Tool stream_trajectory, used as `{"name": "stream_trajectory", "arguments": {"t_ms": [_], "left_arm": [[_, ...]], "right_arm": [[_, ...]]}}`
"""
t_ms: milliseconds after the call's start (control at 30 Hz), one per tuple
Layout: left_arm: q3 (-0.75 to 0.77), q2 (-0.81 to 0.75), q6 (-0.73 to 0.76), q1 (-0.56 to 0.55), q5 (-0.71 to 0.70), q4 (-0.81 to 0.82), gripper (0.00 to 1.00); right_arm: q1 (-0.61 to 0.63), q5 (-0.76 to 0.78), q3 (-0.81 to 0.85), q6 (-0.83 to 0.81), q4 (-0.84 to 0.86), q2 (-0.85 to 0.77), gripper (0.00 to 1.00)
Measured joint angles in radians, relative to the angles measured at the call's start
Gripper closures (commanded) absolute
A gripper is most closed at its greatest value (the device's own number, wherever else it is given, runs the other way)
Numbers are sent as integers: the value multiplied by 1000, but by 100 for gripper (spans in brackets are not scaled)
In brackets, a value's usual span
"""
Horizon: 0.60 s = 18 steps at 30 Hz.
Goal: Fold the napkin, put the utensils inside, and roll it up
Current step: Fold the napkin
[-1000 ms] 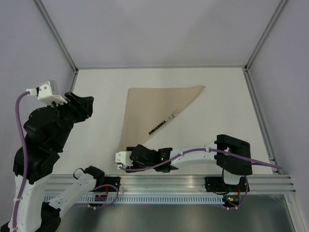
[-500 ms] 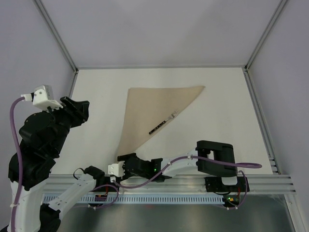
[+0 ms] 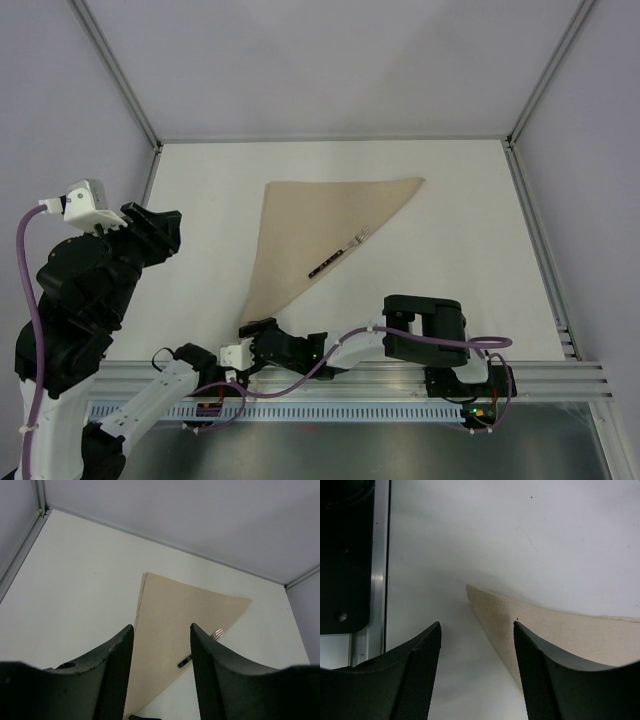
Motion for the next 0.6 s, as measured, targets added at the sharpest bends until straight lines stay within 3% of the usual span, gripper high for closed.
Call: {"name": "stream_trajectory", "arguments": {"t_ms": [133, 267, 600], "left_arm": [[-3, 0, 0, 0, 0, -1, 46], [-8, 0, 0, 0, 0, -5, 46], [-23, 0, 0, 0, 0, -7, 47]], "right_arm": [[0, 2, 0, -16, 32, 20, 41], [0, 7, 0, -36, 62, 40, 56], [-2, 22, 0, -60, 116, 75, 77]]}}
